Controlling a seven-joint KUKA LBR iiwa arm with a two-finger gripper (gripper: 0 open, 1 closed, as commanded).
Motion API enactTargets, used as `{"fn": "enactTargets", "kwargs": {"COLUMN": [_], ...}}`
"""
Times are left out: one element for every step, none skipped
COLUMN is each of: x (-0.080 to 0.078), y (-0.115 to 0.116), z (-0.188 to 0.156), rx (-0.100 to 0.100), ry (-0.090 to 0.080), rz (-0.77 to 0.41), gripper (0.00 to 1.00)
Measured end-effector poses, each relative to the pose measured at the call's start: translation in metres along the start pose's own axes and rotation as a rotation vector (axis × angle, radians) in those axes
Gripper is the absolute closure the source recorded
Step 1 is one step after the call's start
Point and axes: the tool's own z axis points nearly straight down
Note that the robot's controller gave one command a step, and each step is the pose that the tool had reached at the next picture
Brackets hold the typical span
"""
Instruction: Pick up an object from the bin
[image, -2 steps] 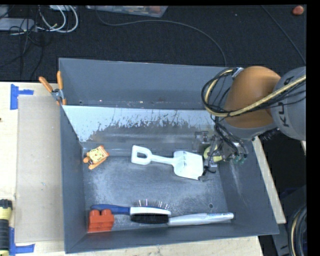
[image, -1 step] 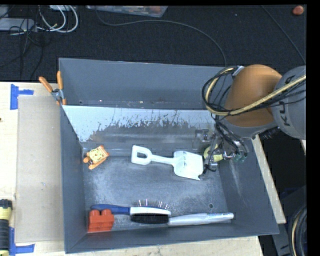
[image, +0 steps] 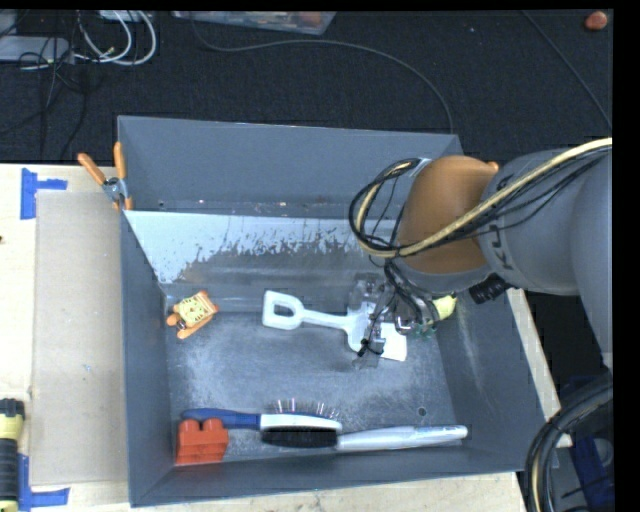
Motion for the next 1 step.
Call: {"fn": "enactTargets", "kwargs": {"x": [0.0061], "y": [0.0285], "z": [0.0064], "rx": [0.000], "ry": [0.003], "rz": [0.038], "gripper": [0.00]}}
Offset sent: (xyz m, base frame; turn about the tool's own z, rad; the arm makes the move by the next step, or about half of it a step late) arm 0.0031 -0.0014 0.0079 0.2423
